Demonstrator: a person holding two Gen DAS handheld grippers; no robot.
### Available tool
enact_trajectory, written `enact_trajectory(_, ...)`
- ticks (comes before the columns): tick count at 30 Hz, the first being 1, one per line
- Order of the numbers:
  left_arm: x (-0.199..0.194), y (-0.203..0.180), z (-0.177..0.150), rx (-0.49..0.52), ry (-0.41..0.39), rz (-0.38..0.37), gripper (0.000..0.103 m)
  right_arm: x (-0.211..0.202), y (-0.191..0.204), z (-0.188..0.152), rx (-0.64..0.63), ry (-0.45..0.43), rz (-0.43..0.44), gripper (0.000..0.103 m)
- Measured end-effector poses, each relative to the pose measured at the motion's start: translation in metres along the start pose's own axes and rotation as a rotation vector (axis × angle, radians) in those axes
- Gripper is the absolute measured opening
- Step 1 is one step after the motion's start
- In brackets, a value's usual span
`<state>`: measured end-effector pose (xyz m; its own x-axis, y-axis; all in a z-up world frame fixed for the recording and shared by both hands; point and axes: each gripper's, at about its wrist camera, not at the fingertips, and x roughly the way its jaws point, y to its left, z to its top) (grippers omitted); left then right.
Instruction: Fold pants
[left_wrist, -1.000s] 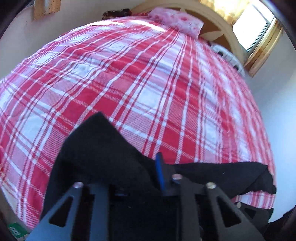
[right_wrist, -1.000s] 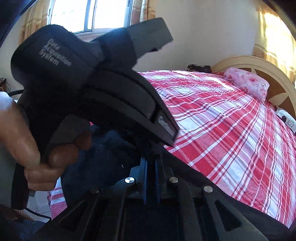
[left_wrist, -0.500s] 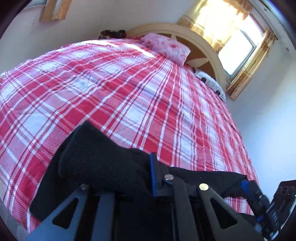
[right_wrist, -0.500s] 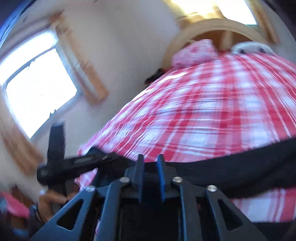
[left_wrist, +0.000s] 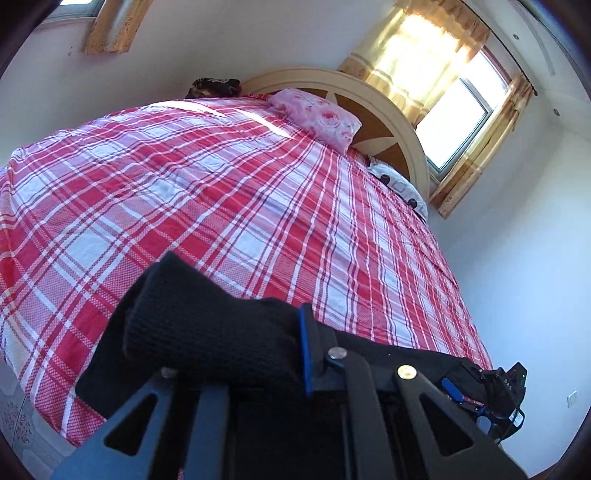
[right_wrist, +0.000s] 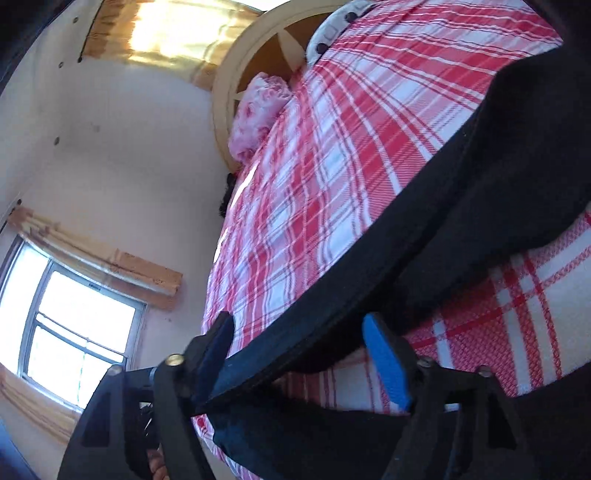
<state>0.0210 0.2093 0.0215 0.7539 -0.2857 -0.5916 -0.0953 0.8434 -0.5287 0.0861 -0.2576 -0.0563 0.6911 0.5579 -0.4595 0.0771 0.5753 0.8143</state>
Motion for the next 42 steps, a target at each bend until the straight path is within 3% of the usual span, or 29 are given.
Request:
enact_trajectory(11, -0.009, 0.003, 0.004, 0.003, -0.012, -0.011, 0.012, -0.017, -0.038, 0.054, 0.079, -0.089, -0.13, 0.069)
enact_trajectory(12, -0.007, 0.003, 0.004, 0.004, -0.007, -0.01, 0.012, -0.018, -0.043, 0.061, 0.092, -0.1, -0.119, 0.065)
enact_trajectory(13, -0.004, 0.003, 0.005, 0.005, 0.002, -0.01, 0.012, -0.019, -0.05, 0.068, 0.116, -0.112, -0.108, 0.04)
enact_trajectory(14, -0.001, 0.003, 0.005, 0.008, 0.013, -0.005, 0.012, -0.021, -0.056, 0.074, 0.131, -0.117, -0.106, 0.005)
enact_trajectory(17, 0.005, 0.002, 0.009, 0.025, 0.028, 0.006, 0.012, -0.023, -0.06, 0.087, 0.129, -0.083, -0.087, 0.003)
enact_trajectory(21, -0.003, 0.004, 0.01, 0.036, 0.015, 0.018, 0.012, -0.058, -0.026, 0.086, 0.01, -0.128, -0.032, 0.003)
enact_trajectory(26, -0.024, 0.015, -0.003, 0.071, 0.023, 0.033, 0.012, -0.126, 0.015, 0.035, -0.158, -0.169, 0.013, 0.003)
enact_trajectory(30, -0.028, 0.035, -0.028, 0.089, 0.068, 0.086, 0.012, -0.155, -0.001, -0.03, -0.199, -0.161, -0.038, 0.003)
enact_trajectory(37, -0.001, 0.064, -0.071, 0.165, 0.133, 0.268, 0.015, -0.155, -0.044, -0.109, -0.231, -0.109, -0.155, 0.003)
enact_trajectory(42, 0.013, 0.082, -0.084, 0.127, 0.171, 0.29, 0.018, -0.145, -0.061, -0.126, -0.218, -0.08, -0.242, 0.003)
